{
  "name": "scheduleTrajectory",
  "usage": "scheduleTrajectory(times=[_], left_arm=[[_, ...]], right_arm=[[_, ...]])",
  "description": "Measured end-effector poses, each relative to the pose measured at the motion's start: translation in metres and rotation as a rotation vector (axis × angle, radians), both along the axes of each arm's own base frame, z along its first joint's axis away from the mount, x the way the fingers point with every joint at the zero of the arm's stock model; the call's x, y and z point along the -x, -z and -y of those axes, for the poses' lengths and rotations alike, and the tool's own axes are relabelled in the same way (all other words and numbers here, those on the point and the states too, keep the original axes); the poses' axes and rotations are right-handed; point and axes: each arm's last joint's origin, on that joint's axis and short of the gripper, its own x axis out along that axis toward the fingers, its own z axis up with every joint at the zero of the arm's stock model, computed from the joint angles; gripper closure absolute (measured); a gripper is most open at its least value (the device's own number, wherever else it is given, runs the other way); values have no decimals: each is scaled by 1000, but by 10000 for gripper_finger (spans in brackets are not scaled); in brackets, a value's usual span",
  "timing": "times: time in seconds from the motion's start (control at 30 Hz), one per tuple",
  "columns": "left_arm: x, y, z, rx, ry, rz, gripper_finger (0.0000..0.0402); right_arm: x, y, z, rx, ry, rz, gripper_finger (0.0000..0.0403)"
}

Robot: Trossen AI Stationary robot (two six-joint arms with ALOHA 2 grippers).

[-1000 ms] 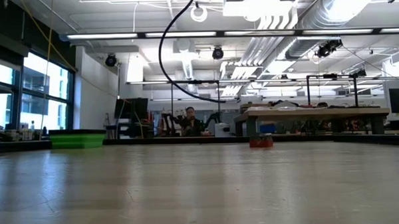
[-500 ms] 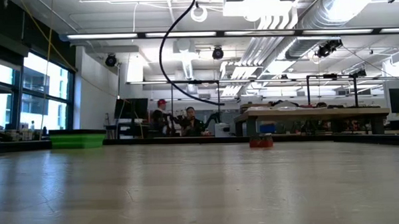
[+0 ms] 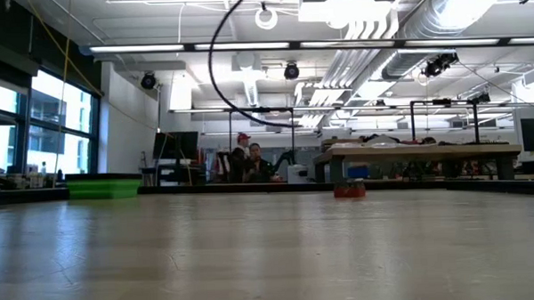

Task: Coil cords
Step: Coil the blue wire onto a spool

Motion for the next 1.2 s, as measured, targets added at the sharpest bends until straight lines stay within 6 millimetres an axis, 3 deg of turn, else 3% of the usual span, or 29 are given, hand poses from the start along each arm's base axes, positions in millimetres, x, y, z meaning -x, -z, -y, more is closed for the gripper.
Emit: scheduleTrajectory(times=[0.37, 1.2], left_arm=[[27, -17, 4, 104, 35, 40, 401], [78, -40, 10, 210, 5, 88, 401]], right_arm=[[18, -9, 2, 18, 74, 6, 403], [20, -6, 16, -16, 223, -34, 403]])
